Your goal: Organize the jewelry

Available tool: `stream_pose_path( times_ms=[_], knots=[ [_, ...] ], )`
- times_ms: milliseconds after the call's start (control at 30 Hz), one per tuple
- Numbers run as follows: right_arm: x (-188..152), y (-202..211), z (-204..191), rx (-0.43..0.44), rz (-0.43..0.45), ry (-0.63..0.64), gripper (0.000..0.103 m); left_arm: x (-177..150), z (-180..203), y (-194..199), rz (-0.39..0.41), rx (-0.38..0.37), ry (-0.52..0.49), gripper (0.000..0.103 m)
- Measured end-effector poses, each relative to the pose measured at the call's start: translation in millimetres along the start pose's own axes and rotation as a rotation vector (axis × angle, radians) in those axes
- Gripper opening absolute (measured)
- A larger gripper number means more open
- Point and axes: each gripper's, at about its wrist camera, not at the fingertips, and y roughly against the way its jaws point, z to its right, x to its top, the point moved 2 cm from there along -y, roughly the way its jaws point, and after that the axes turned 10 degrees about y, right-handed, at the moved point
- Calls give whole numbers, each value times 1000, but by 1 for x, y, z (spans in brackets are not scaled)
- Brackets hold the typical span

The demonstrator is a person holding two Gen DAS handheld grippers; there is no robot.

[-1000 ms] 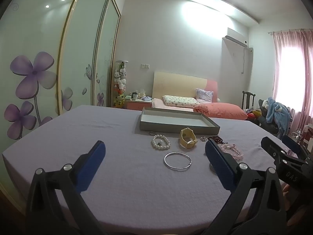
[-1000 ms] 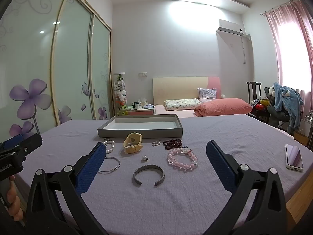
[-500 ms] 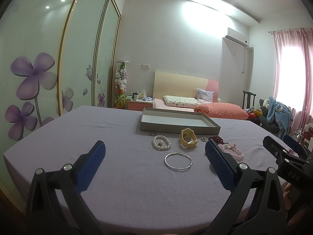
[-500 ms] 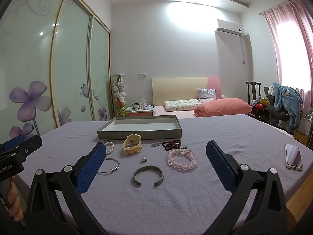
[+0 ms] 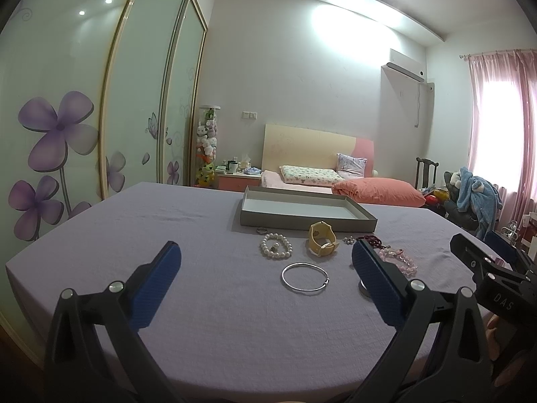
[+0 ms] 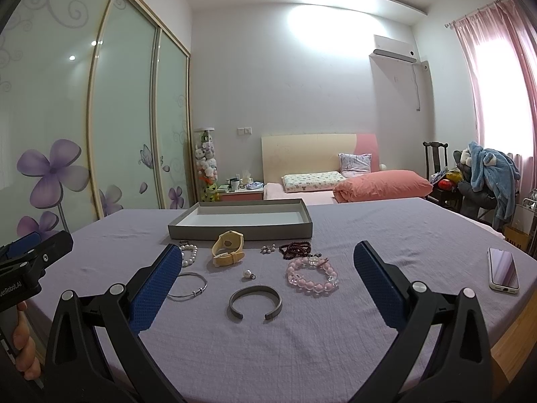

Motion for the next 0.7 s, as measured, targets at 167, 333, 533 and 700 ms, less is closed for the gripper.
stream_pose_path(
  times_ms=[167,333,533,700],
  knots=[
    [0,0,0,1,-1,0,101,-1,1,0,1,0,0,99],
    [0,0,0,1,0,0,101,-2,1,-1,0,2,3,99],
    [0,0,-1,2,-3,-1,101,-2,0,-1,-2,3,6,99],
    [0,0,-1,2,-4,-1,101,-2,0,-1,-2,3,6,99]
  ],
)
